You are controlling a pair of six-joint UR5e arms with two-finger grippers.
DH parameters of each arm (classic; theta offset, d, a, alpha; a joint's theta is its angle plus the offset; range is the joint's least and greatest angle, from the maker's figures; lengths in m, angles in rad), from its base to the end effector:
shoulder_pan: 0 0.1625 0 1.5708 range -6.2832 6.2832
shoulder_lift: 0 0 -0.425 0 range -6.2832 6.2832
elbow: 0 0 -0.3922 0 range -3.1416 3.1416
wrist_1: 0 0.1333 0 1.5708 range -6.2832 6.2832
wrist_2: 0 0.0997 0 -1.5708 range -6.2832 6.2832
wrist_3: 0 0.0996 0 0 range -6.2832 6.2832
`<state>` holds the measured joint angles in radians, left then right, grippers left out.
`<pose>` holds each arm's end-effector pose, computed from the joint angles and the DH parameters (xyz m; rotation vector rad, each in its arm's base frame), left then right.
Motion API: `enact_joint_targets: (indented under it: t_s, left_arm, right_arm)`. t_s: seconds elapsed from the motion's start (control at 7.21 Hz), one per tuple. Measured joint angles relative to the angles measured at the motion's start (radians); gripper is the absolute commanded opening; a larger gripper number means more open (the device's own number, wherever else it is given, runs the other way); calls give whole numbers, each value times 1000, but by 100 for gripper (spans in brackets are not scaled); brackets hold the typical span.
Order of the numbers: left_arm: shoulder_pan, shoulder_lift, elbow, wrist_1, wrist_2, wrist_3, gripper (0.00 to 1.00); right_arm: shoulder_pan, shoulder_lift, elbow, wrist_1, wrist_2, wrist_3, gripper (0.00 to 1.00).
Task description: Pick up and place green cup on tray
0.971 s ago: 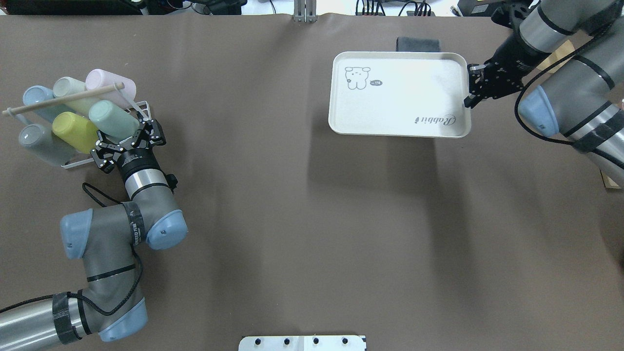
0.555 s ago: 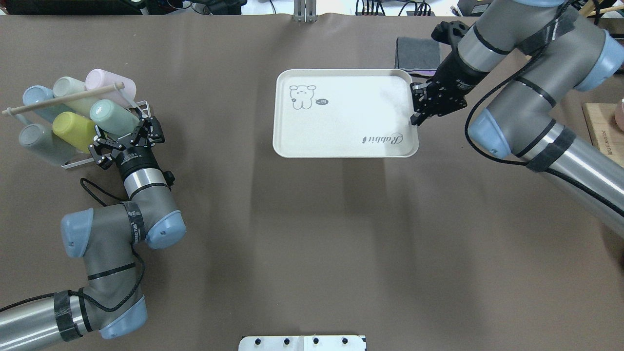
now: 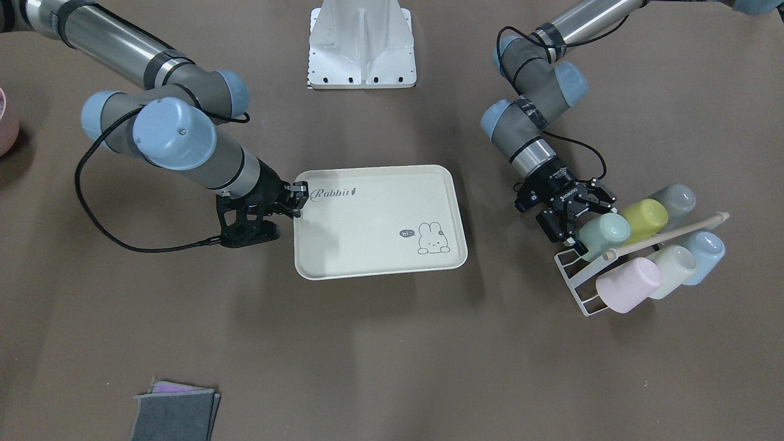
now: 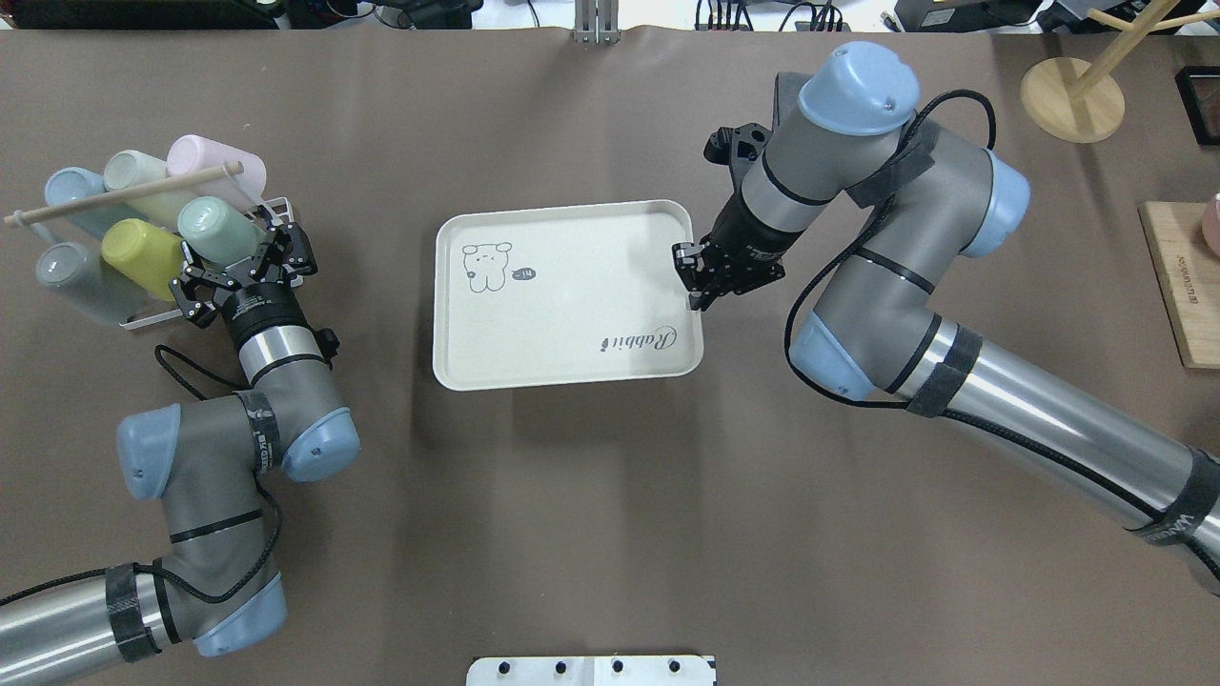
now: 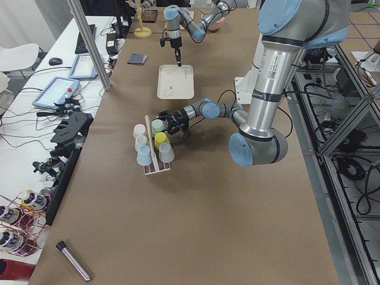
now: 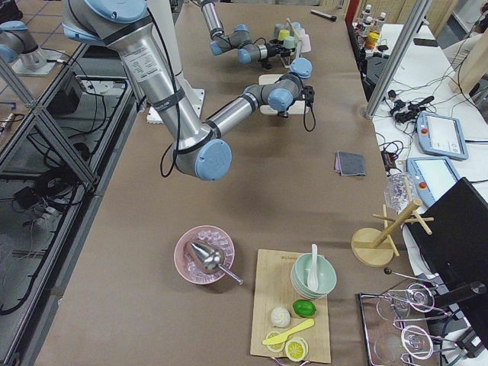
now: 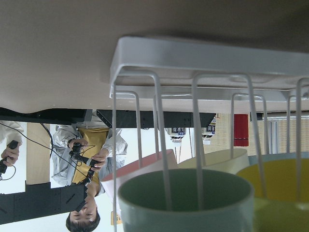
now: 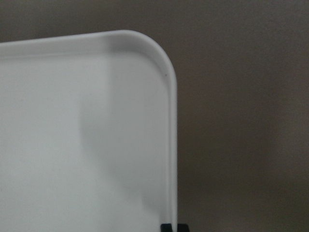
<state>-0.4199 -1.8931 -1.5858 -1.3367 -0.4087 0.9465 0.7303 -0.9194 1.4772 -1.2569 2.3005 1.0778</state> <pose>0.4636 -0.4530 0.4649 0.2453 -1.3430 1.7614 -0.4854 -0.5244 0.2643 -0.0805 -1.0680 -0.1036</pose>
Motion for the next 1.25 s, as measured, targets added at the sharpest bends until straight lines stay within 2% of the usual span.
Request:
enact_joint_targets:
  t_s: [0.14, 0.28, 0.42, 0.55, 0.69, 0.97, 1.25]
  left_arm:
    - [-1, 1, 2, 1, 0, -3, 46]
    - [-1, 2, 2, 2, 4, -3, 35]
    - [-2, 3, 1, 3, 10, -3, 30]
    - [-5, 5, -6, 3, 14, -2, 26]
    - [-13, 11, -25, 4, 15, 2, 25]
    - [-24, 51, -94, 4, 16, 8, 24]
    - [-29, 103, -213, 4, 17, 50, 24]
  right_arm:
    - [-28, 18, -34, 35, -19, 47, 0]
    - [-55, 28, -56, 54, -39, 84, 0]
    - [-82, 31, -67, 63, -62, 114, 0]
    - [-100, 30, -75, 66, -80, 129, 85]
    - [-109, 28, -78, 67, -89, 136, 100]
    - [-78, 22, -63, 66, -85, 140, 100]
    - [-11, -33, -1, 56, -63, 114, 100]
